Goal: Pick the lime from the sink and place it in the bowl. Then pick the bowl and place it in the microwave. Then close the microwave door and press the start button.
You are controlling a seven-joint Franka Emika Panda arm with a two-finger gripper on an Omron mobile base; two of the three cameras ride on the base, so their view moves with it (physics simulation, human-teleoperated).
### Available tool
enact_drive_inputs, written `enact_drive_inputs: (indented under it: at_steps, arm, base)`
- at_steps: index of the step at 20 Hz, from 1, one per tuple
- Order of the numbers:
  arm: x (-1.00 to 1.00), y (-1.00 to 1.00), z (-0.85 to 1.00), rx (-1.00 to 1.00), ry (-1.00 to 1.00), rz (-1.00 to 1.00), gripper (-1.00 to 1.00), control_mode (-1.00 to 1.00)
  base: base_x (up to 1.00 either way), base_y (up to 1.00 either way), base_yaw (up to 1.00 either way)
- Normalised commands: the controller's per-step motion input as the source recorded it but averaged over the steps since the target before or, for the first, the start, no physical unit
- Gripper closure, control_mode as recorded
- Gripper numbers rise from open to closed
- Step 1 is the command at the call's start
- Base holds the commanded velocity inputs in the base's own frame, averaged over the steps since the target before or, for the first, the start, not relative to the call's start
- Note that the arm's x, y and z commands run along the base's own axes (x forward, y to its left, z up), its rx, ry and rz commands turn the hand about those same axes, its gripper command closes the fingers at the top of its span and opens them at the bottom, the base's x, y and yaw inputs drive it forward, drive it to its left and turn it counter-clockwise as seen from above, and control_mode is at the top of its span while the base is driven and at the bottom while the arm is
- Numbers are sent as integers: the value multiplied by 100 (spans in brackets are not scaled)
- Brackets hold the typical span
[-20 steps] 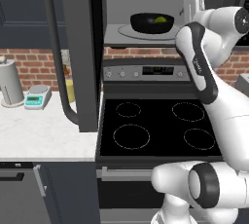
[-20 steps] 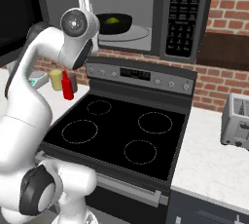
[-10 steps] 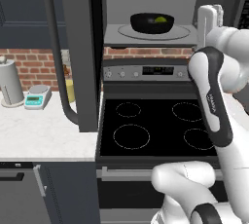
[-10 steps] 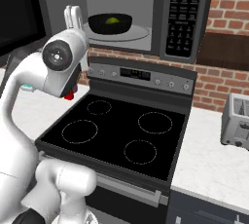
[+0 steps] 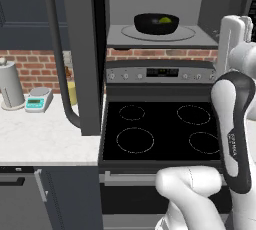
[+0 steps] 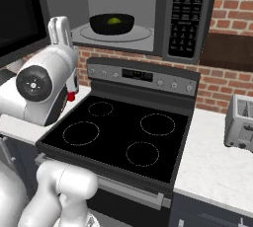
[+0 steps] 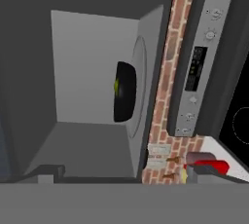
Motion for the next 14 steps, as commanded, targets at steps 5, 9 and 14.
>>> enact_drive_inputs:
  at_steps: [5, 9, 14]
  arm:
    - [-67, 0, 0, 8, 0, 0, -100, -100]
    - [-62, 0, 0, 10, 0, 0, -100, -100]
    - [-54, 0, 0, 6, 0, 0, -100, -100]
  base:
    - [0, 0, 0]
    - [0, 0, 0]
    - [0, 0, 0]
